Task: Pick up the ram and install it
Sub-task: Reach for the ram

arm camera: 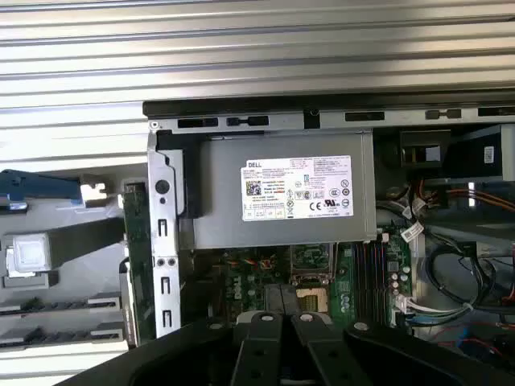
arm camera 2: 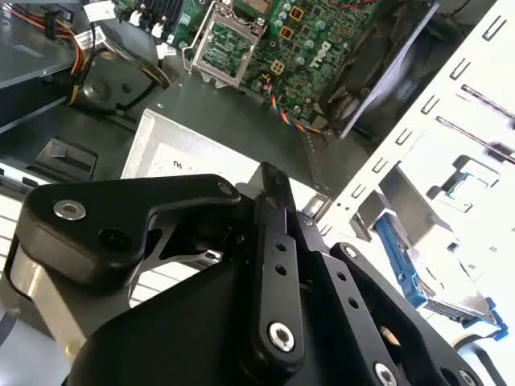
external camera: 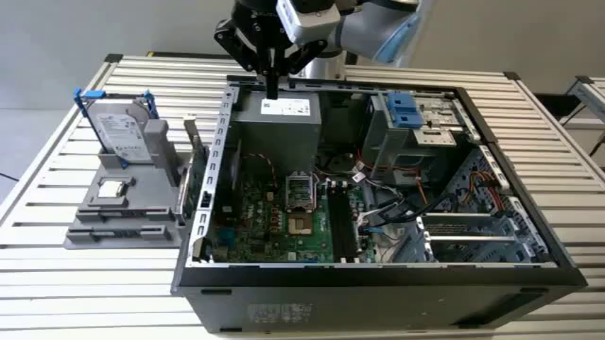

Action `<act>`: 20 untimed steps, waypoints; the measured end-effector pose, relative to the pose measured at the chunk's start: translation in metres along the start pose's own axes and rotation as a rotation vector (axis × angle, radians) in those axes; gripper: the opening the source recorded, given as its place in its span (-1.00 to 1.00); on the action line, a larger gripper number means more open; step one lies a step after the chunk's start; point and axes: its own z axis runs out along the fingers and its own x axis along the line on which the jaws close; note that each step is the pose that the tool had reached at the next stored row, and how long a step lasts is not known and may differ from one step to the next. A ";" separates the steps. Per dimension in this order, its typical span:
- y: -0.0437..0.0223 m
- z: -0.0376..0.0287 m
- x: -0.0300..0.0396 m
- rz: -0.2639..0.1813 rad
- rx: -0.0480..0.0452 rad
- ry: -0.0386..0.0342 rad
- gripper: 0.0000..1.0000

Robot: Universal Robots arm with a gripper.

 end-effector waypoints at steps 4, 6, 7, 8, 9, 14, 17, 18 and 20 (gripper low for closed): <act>0.0000 0.0000 0.0000 0.000 0.0000 0.0000 -1.00; 0.0000 0.0000 0.0000 0.000 0.0000 0.0000 -1.00; 0.0000 0.0000 0.0000 0.000 0.0000 0.0000 -1.00; 0.0000 0.0000 0.0000 0.000 0.0000 0.0000 -1.00; 0.0000 0.0000 0.0000 0.000 0.0000 0.0000 -1.00; -0.0001 -0.0001 0.0009 0.000 0.0001 0.0000 -1.00; -0.0003 -0.0001 0.0047 0.000 0.0000 0.0000 -1.00; -0.0005 -0.0002 0.0064 0.000 0.0001 0.0000 -1.00; -0.0007 -0.0002 0.0092 0.000 0.0000 0.0000 -1.00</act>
